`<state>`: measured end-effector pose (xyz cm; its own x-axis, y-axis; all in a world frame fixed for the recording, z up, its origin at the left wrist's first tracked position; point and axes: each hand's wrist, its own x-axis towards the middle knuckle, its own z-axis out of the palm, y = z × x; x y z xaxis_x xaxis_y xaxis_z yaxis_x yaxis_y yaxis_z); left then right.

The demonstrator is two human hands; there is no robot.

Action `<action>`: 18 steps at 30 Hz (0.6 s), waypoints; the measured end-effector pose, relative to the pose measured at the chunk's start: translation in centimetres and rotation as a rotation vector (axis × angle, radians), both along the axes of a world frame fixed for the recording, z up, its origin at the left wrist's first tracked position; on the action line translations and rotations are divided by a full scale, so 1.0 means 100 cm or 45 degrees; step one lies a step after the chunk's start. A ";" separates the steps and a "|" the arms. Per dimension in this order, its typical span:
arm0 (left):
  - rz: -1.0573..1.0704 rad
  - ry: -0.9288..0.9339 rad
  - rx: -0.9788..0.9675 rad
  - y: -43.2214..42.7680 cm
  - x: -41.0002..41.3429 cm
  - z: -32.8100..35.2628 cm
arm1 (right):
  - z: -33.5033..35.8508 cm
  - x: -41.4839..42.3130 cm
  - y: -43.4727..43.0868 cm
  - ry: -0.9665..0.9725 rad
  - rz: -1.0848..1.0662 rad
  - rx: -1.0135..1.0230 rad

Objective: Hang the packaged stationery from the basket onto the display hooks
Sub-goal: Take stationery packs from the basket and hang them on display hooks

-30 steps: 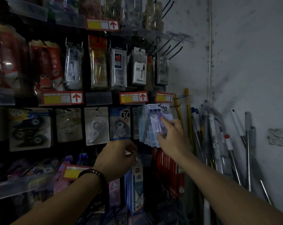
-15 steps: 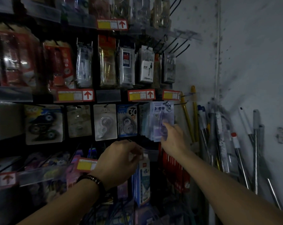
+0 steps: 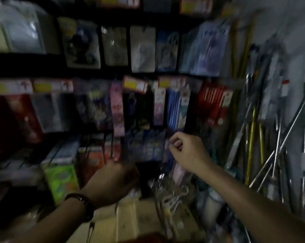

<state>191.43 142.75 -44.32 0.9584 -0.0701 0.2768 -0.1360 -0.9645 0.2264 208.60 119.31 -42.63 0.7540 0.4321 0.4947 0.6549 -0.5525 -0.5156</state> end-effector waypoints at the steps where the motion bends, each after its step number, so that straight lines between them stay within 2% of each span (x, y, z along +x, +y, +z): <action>1: 0.028 0.073 -0.024 0.007 -0.015 -0.022 | -0.027 -0.015 0.007 0.057 0.036 -0.033; 5: 0.171 0.271 -0.093 0.031 -0.069 -0.120 | -0.146 -0.079 0.031 0.428 0.146 -0.124; 10: 0.346 0.546 -0.347 0.047 -0.123 -0.247 | -0.290 -0.148 0.040 0.814 0.179 -0.326; 13: 0.389 0.611 -0.427 0.051 -0.141 -0.306 | -0.358 -0.169 0.039 0.935 0.130 -0.425; 18: 0.628 0.827 -0.590 0.059 -0.158 -0.380 | -0.439 -0.200 0.046 1.108 0.068 -0.532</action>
